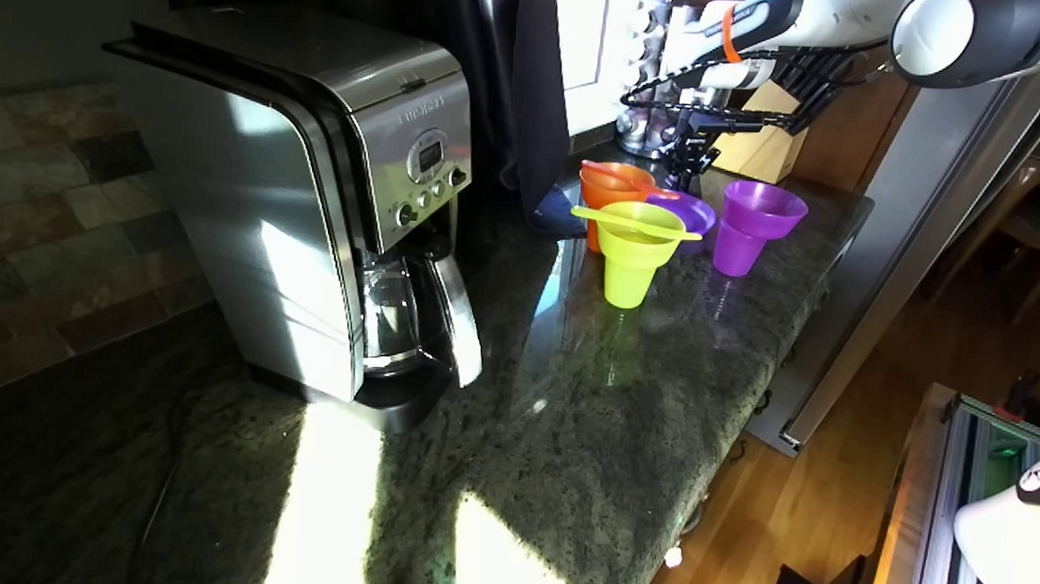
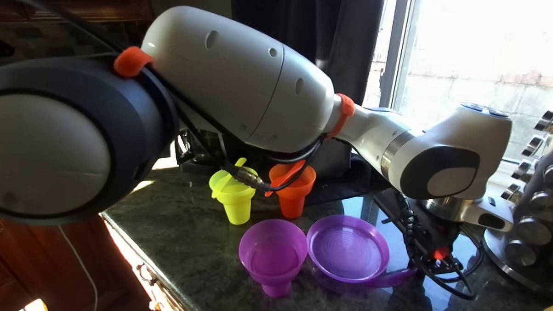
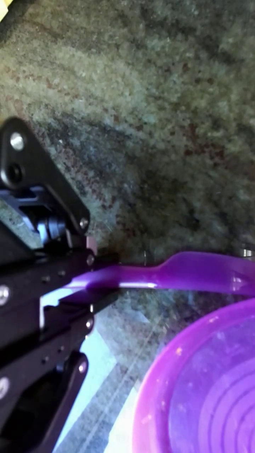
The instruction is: Move the purple cup forward, then put the purple bowl on the purple cup, then put the purple knife on the purple bowl
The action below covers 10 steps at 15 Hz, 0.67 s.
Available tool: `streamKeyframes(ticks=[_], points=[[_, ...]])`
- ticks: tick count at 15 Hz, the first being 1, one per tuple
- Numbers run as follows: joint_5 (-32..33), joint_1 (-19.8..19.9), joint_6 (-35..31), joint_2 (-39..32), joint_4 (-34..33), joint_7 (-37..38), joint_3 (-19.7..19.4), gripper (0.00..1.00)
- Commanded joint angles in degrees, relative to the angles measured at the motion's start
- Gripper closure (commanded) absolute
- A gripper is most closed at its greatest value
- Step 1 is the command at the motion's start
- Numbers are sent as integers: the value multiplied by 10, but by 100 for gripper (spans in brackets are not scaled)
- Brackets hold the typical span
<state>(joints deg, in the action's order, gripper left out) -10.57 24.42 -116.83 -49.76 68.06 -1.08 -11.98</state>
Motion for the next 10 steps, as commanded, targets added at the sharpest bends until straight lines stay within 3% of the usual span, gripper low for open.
streamKeyframes(ticks=[1, 10], points=[[9, 11, 25, -17, -33, 13, 7, 95], [31, 3, 18, 29, 13, -22, -29, 95]])
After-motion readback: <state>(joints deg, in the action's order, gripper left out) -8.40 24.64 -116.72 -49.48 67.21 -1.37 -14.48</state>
